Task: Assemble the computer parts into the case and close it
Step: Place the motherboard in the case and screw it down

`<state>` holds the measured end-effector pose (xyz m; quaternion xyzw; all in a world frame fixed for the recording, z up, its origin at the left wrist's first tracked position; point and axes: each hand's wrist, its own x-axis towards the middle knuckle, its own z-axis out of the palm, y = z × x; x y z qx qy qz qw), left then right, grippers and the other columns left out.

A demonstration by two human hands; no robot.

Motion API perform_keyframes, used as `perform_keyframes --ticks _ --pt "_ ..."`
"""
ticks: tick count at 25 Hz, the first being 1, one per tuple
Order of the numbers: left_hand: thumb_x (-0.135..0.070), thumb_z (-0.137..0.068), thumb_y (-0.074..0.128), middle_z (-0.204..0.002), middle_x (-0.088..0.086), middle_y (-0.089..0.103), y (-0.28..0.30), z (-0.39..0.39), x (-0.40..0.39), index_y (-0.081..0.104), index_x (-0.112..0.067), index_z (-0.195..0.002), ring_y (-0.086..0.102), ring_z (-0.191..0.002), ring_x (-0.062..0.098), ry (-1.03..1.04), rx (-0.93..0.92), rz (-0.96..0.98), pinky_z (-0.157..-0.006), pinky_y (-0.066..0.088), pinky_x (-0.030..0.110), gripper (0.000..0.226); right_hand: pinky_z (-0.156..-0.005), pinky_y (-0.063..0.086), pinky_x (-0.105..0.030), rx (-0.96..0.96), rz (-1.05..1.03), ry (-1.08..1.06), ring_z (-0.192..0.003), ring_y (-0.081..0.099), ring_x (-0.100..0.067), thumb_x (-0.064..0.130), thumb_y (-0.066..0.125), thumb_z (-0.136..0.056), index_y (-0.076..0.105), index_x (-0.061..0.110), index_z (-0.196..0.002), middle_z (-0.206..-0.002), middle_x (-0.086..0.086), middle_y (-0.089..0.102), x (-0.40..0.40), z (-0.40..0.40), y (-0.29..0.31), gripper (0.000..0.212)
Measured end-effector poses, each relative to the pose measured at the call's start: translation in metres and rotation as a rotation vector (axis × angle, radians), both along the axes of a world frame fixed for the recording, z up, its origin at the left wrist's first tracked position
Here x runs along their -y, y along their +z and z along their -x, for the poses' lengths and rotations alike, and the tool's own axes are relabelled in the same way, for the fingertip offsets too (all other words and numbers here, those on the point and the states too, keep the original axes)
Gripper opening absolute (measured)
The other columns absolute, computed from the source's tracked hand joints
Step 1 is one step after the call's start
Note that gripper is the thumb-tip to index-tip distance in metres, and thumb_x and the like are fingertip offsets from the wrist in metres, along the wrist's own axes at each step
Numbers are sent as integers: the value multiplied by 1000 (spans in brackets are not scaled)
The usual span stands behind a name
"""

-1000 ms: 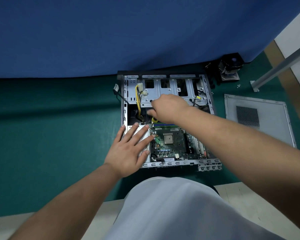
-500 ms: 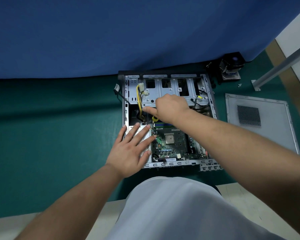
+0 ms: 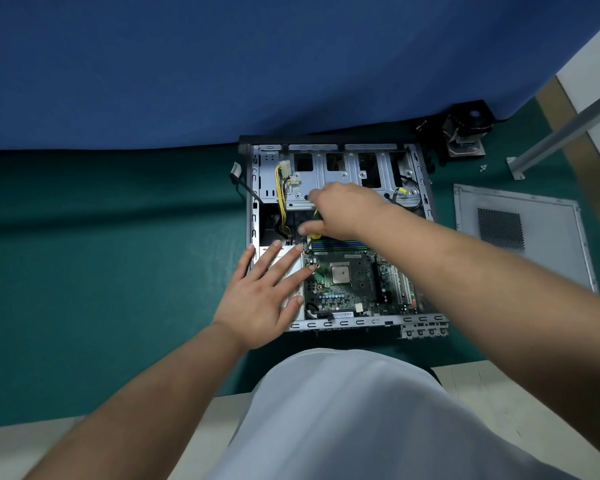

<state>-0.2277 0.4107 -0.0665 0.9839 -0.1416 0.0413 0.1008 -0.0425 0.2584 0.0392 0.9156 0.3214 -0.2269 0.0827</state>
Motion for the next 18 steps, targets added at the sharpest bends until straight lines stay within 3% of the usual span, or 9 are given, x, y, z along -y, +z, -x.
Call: perform_keyframes --ticks 1,3,5,8,11,13,14,16,18 --pt "-47 -103 42 -168 -4 29 0 -1 0 48 -35 -152 21 -157 27 0 -5 -1 -123 17 61 51 -77 50 -39 -61 -34 80 -102 60 -34 47 63 -96 58 23 -127 -125 -8 52 4 -2 2 39" --pt "-48 -103 41 -167 -5 29 1 -1 0 47 -35 -152 20 -157 27 2 -15 -2 -123 17 61 51 -76 52 -41 -69 -44 179 -98 61 -34 26 63 -98 59 26 -127 -122 -8 52 7 3 2 30" --pt "-48 -103 40 -168 -5 29 2 0 0 47 -35 -152 19 -157 27 5 -22 -4 -122 17 61 51 -67 45 -37 56 -43 77 -84 56 -29 44 52 -102 62 19 -109 -98 -8 57 -1 11 -3 27" --pt "-48 -103 39 -167 -5 29 3 0 1 48 -35 -152 20 -157 27 3 -21 -8 -122 18 61 51 -63 38 -34 113 20 -16 -79 54 -29 74 39 -96 60 16 -99 -83 -4 51 -10 13 -3 62" --pt "-48 -103 39 -167 -4 30 4 -1 0 48 -35 -152 20 -157 27 3 -23 -5 -122 17 60 51 -71 47 -37 -41 -19 157 -100 61 -34 44 65 -96 55 25 -135 -121 -8 53 -2 4 4 44" --pt "-48 -103 39 -167 -5 29 3 0 0 48 -35 -152 20 -157 27 2 -21 -2 -123 17 60 51 -69 47 -37 5 -16 154 -97 61 -33 32 61 -98 60 23 -127 -115 -8 57 -1 10 2 31" --pt "-48 -104 39 -168 -5 29 3 0 0 48 -35 -152 19 -157 27 3 -21 -4 -123 17 60 51 -66 43 -36 67 -40 66 -90 60 -31 41 55 -100 63 19 -114 -104 -7 59 -3 13 -2 27" --pt "-48 -104 39 -168 -5 28 3 0 1 47 -36 -153 19 -157 26 3 -26 -8 -122 17 60 51 -63 37 -34 134 -3 -112 -79 53 -29 64 41 -100 58 18 -88 -83 -4 53 -9 17 -3 50" --pt "-48 -104 39 -168 -5 28 2 0 0 47 -36 -153 19 -157 26 4 -25 -10 -122 16 60 51 -65 37 -35 115 17 -97 -84 57 -30 71 43 -96 59 20 -94 -91 -5 55 -8 13 -5 54"
